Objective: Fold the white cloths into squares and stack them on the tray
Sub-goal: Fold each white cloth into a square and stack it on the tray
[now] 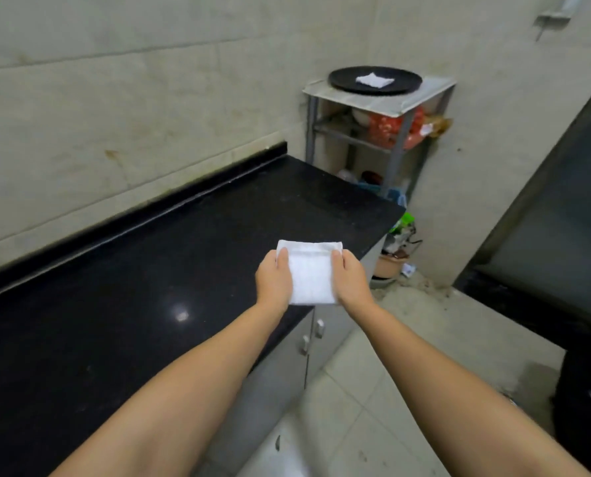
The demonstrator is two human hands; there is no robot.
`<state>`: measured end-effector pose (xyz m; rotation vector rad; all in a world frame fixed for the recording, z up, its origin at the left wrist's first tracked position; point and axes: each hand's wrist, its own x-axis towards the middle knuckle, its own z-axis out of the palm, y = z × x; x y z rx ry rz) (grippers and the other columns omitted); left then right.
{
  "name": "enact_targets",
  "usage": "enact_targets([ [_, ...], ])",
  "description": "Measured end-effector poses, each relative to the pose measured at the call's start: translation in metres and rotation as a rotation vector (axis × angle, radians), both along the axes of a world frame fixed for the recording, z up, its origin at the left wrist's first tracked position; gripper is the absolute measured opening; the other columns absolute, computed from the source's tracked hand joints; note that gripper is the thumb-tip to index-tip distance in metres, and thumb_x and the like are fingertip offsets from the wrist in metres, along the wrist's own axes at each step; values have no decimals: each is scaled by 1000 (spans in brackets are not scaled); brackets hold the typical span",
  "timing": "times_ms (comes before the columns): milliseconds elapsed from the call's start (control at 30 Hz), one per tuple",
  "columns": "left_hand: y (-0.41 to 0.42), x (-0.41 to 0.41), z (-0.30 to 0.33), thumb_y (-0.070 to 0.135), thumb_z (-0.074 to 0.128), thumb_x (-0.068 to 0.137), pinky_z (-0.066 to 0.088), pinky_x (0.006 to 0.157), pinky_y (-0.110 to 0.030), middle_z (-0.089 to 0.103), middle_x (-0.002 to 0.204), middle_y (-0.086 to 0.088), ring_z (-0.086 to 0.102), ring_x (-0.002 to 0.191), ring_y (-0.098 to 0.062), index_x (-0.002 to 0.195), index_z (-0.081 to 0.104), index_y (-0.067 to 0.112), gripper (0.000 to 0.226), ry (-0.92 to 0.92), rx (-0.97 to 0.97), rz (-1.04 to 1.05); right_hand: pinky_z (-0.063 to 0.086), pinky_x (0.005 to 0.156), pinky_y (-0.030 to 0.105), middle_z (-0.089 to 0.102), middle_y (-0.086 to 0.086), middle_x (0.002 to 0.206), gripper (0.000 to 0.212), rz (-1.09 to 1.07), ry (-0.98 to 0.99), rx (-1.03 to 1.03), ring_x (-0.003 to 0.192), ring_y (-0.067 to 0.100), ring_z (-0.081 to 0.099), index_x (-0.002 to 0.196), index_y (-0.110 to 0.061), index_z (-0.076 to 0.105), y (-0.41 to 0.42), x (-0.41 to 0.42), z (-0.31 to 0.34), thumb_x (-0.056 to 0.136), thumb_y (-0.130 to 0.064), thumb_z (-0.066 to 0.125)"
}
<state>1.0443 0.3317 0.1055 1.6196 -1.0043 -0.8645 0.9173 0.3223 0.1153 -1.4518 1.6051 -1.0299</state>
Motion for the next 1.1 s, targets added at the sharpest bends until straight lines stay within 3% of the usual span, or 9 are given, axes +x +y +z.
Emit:
enact_targets([
  [200,-72,-145,7,23,38,101,27,49,-20,38,63,2,34,58,-11,62,33,15,40,-50,-36,-107,22,62,29,53,14,79,32,-87,76,-40,78,18,44,74,-7,44,-67,-146,5,102,-21,36],
  [267,-96,-188,9,24,38,101,32,55,-25,44,67,-1,39,63,-14,66,40,12,37,-53,-38,-137,27,64,29,59,20,89,33,-111,97,-24,80,20,47,83,-1,51,-90,-191,5,102,-23,36],
  [467,-180,-274,18,28,37,101,41,68,-34,58,83,-11,54,78,-22,82,53,4,34,-39,-49,-202,30,68,27,54,8,89,27,-166,85,-43,83,20,48,86,-8,50,-165,-279,16,102,-23,34],
  [633,-273,-308,28,29,36,102,39,67,-33,55,79,-5,52,78,-21,73,46,15,34,-29,-119,-196,31,69,29,50,4,78,29,-152,72,-86,80,21,45,83,-7,47,-259,-312,27,102,-24,33],
  [767,-363,-322,51,27,35,103,33,55,-28,47,69,1,47,74,-19,70,43,14,36,-36,-181,-178,28,64,30,49,11,80,29,-136,88,-167,76,21,43,81,-7,44,-353,-322,48,102,-23,32],
  [933,-484,-317,103,25,35,102,35,68,-32,61,96,-18,55,89,-28,98,58,-5,38,-114,-269,-109,33,70,30,56,15,89,31,-125,79,-229,83,23,50,87,-4,53,-484,-318,90,101,-23,34],
  [1033,-543,-310,130,26,35,102,29,68,-27,59,96,-16,53,88,-24,98,59,-4,38,-173,-303,-57,28,68,28,53,10,87,33,-83,90,-267,83,21,47,81,-9,53,-544,-310,119,102,-24,33],
  [1100,-578,-302,141,25,34,102,33,72,-29,62,103,-18,55,93,-26,101,59,-4,39,-179,-317,-30,27,69,27,52,7,88,32,-42,120,-282,84,21,46,85,-9,54,-581,-303,132,102,-25,32],
])
